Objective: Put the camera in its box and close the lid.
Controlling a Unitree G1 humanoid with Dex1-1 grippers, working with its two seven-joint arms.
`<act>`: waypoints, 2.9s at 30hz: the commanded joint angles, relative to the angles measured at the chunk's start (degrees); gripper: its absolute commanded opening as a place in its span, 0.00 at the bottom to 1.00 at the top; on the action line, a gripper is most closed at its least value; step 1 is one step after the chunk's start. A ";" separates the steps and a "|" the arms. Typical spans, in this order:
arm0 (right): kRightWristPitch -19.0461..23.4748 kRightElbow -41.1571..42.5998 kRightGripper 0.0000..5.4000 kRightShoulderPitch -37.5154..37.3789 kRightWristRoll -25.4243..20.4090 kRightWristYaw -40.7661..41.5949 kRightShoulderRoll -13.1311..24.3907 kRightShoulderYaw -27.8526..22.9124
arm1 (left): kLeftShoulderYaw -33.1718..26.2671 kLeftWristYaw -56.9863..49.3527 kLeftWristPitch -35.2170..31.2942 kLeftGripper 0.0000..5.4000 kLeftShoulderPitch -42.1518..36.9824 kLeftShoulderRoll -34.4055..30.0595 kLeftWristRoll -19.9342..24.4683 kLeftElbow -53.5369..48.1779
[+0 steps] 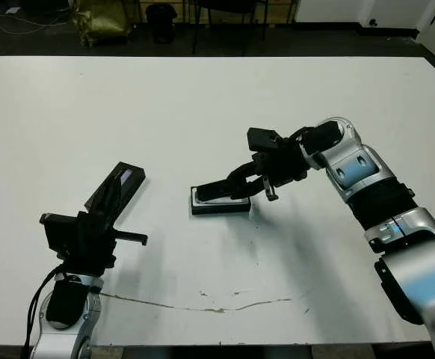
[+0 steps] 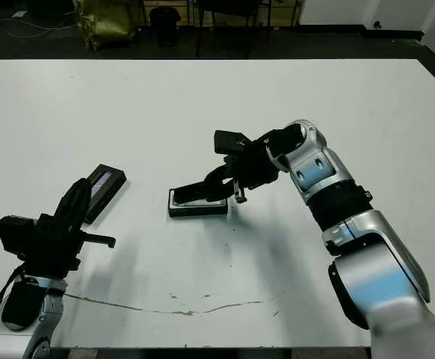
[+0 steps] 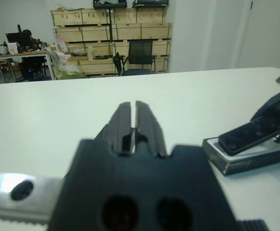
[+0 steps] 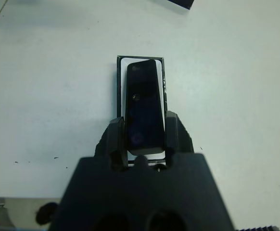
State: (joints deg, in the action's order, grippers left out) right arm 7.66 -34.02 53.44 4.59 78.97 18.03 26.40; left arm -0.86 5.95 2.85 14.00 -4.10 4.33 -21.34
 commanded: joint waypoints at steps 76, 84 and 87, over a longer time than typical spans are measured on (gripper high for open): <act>6.35 41.71 0.24 -30.37 -10.75 -44.10 -3.82 -20.62 | -3.62 0.18 -1.47 0.00 2.41 -1.24 1.41 -2.90; 2.67 46.83 0.00 -44.77 -15.88 -49.65 -7.12 -23.98 | -7.87 0.13 -7.52 0.00 3.12 -3.24 2.28 -9.11; 0.20 46.82 0.00 -48.66 -16.72 -50.62 -8.01 -24.30 | -9.99 0.74 -5.76 0.00 2.63 -4.68 2.12 -8.52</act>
State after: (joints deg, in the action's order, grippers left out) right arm 8.68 12.84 6.61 -11.63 29.05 10.28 2.58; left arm -9.98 6.21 -2.85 16.18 -7.44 6.69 -30.23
